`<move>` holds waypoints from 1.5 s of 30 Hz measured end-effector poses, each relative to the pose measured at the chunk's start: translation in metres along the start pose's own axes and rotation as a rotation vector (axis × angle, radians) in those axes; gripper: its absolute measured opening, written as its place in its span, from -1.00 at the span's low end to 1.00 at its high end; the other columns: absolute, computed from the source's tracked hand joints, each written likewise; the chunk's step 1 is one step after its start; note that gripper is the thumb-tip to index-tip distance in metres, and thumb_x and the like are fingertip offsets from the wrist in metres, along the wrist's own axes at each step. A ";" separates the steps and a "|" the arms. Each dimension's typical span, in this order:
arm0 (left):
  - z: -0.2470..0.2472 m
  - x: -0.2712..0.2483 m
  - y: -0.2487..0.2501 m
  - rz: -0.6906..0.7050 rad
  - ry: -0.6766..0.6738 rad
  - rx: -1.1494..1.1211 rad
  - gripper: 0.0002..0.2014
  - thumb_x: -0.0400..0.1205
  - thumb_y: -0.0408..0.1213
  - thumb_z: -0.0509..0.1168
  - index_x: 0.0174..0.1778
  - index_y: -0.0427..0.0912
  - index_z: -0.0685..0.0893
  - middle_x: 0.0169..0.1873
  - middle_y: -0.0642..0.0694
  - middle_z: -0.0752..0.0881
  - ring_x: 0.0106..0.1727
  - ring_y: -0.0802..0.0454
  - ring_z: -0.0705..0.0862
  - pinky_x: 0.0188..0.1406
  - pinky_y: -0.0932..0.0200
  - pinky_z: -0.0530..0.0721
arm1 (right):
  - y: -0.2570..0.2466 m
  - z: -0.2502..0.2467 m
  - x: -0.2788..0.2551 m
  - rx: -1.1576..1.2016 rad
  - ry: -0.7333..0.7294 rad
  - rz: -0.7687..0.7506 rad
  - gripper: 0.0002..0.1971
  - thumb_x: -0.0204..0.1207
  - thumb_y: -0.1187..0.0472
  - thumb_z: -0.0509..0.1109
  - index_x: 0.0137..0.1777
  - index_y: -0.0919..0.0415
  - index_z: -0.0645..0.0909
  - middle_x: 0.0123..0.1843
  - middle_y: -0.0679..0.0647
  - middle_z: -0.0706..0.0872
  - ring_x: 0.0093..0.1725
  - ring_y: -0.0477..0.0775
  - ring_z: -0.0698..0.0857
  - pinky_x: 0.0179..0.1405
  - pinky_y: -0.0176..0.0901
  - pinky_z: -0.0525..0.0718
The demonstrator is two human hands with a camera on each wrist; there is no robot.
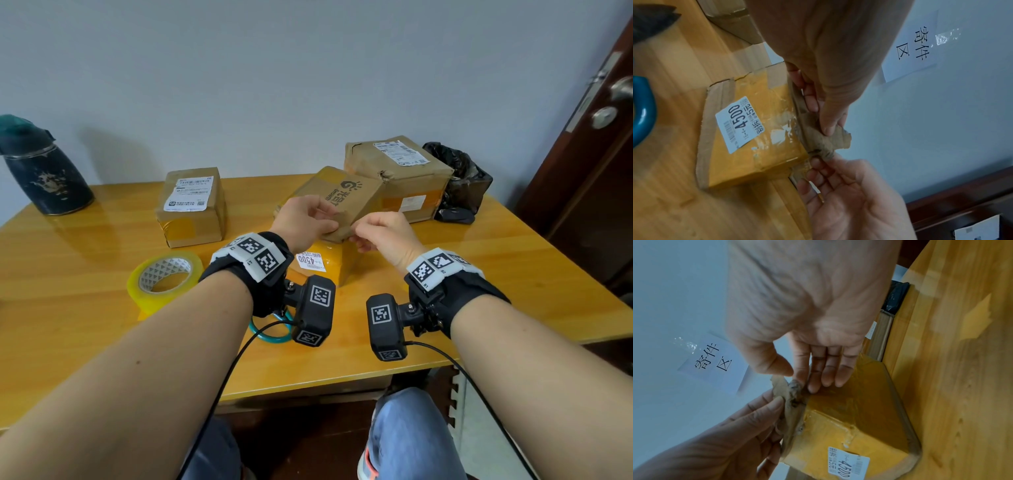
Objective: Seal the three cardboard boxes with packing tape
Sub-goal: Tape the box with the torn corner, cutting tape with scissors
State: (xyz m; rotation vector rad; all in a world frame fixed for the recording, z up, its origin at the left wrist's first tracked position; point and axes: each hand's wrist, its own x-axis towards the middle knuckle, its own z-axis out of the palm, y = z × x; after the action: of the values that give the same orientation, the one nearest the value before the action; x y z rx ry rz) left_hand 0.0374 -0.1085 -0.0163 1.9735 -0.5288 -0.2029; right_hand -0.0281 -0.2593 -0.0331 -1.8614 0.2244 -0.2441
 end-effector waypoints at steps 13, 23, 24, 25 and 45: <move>0.007 0.007 0.000 -0.049 0.054 0.078 -0.80 0.54 -0.33 0.47 -0.23 0.10 0.65 -0.15 0.03 0.75 0.00 0.01 0.74 0.19 -0.06 0.70 | 0.006 -0.005 0.001 0.025 -0.044 0.034 -0.98 0.45 0.33 0.53 -0.16 0.26 0.74 -0.27 0.08 0.76 -0.33 -0.08 0.65 -0.22 -0.28 0.71; 0.008 0.010 -0.001 -0.045 0.087 0.071 -0.78 0.49 -0.37 0.50 -0.25 0.05 0.64 -0.20 0.02 0.72 -0.02 -0.01 0.74 0.13 -0.07 0.73 | 0.006 -0.003 0.005 0.253 -0.093 0.220 -0.96 0.46 0.37 0.50 -0.15 0.31 0.68 -0.26 0.12 0.74 -0.29 -0.03 0.65 -0.18 -0.22 0.71; 0.009 0.010 -0.002 -0.041 0.085 0.079 -0.78 0.49 -0.36 0.50 -0.27 0.07 0.66 -0.20 0.02 0.73 -0.03 -0.01 0.74 0.12 -0.07 0.73 | 0.007 -0.003 0.006 0.269 -0.097 0.235 -0.96 0.46 0.37 0.49 -0.15 0.31 0.68 -0.26 0.12 0.73 -0.29 -0.02 0.65 -0.19 -0.22 0.70; 0.009 0.010 -0.002 -0.034 0.078 0.087 -0.79 0.50 -0.34 0.49 -0.28 0.09 0.68 -0.20 0.03 0.74 -0.03 0.00 0.75 0.13 -0.08 0.73 | 0.008 -0.003 0.006 0.280 -0.100 0.247 -0.96 0.46 0.38 0.49 -0.15 0.31 0.67 -0.25 0.12 0.73 -0.28 -0.02 0.65 -0.18 -0.21 0.70; 0.010 0.000 0.003 0.054 -0.035 0.601 -0.65 0.61 0.17 0.25 0.34 0.43 0.55 0.05 -0.04 0.42 0.20 -0.09 0.41 0.29 -0.13 0.48 | -0.002 -0.011 0.031 -0.645 0.192 -0.257 -0.51 0.51 0.54 0.15 0.34 0.13 0.57 0.46 0.06 0.45 0.53 0.10 0.30 0.55 -0.04 0.28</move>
State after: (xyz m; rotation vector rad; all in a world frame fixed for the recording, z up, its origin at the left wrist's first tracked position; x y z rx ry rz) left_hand 0.0326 -0.1178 -0.0180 2.5354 -0.7250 -0.0427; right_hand -0.0013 -0.2772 -0.0268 -2.5120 0.2086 -0.5815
